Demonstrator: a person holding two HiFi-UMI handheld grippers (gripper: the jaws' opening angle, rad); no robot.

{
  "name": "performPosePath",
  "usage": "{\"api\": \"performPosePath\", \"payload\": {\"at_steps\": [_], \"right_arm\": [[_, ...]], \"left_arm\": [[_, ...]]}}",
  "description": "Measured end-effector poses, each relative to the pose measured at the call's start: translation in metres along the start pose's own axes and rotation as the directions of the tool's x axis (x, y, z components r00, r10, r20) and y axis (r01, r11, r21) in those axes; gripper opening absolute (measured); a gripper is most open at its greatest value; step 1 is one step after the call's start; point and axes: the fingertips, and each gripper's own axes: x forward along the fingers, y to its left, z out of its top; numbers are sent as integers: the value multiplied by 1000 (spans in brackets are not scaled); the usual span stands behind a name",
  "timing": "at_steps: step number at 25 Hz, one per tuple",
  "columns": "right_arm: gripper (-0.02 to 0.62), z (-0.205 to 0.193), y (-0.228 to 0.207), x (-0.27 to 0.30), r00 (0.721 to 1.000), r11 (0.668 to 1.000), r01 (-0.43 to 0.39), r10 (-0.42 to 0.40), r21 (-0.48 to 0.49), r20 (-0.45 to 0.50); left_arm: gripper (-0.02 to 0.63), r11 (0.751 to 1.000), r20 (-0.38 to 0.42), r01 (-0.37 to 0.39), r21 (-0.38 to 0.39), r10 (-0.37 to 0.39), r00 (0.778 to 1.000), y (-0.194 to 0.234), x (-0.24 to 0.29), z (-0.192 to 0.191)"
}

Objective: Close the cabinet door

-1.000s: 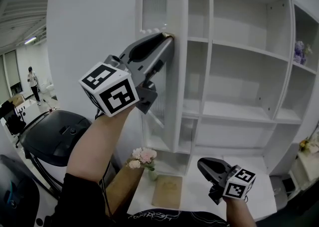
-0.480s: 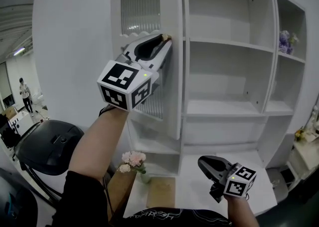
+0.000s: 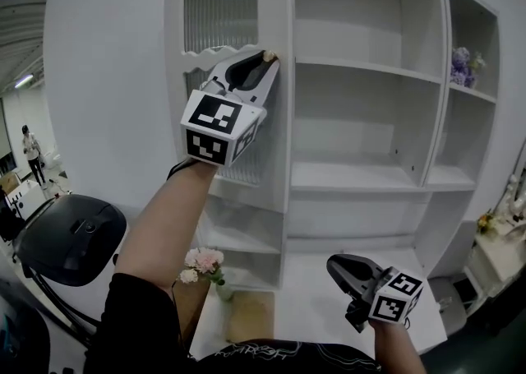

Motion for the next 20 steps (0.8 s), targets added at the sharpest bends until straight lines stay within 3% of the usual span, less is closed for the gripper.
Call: {"api": "performPosePath", "payload": {"at_steps": [20], "right_arm": [[57,0,-54,-58,1000,1000,10,-10,24,3]], "left_arm": [[86,980,-129,-177,92,188,974,5,64,-60]]}}
